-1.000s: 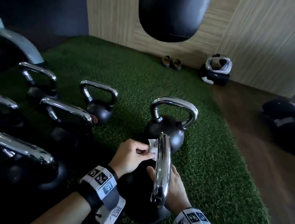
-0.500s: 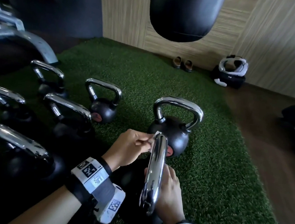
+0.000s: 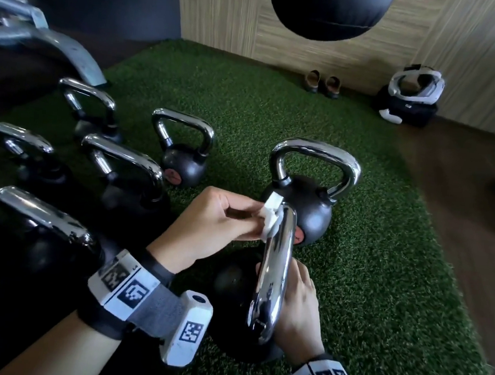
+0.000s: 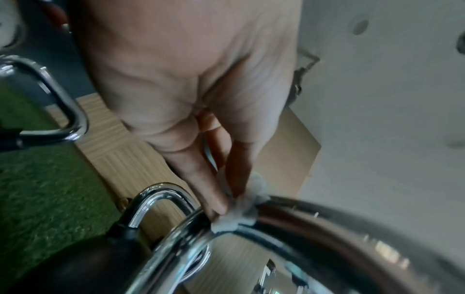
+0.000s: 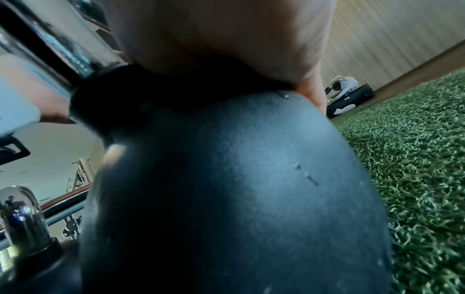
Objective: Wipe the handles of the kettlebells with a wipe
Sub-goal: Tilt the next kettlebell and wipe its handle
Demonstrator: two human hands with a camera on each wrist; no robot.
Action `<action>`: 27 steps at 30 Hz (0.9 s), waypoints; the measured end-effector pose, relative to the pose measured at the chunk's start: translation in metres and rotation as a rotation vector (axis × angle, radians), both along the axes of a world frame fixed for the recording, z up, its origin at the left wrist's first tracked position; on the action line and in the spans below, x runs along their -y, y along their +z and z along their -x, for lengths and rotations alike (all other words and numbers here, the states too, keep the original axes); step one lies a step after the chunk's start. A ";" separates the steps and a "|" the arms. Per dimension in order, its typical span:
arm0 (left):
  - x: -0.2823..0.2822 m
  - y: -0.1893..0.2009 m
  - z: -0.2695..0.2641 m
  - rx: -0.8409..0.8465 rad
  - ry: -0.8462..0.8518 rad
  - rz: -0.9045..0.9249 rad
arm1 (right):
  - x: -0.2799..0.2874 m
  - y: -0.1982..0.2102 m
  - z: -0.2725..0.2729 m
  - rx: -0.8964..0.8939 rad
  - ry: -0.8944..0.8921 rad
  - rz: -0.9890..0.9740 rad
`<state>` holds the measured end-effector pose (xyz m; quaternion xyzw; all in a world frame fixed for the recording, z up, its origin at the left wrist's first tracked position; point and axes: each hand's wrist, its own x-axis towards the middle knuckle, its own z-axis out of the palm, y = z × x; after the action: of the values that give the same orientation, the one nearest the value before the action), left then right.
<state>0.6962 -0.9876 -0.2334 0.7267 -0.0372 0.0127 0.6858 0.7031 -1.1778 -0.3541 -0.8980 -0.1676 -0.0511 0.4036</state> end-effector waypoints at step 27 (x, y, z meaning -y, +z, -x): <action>-0.002 0.018 0.054 0.038 -0.398 -0.735 | 0.003 -0.020 -0.007 0.079 -0.035 0.042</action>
<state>0.6423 -0.9854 -0.2157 0.9014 -0.1916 -0.1208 0.3690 0.7106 -1.1808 -0.3740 -0.9063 -0.1687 -0.0898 0.3768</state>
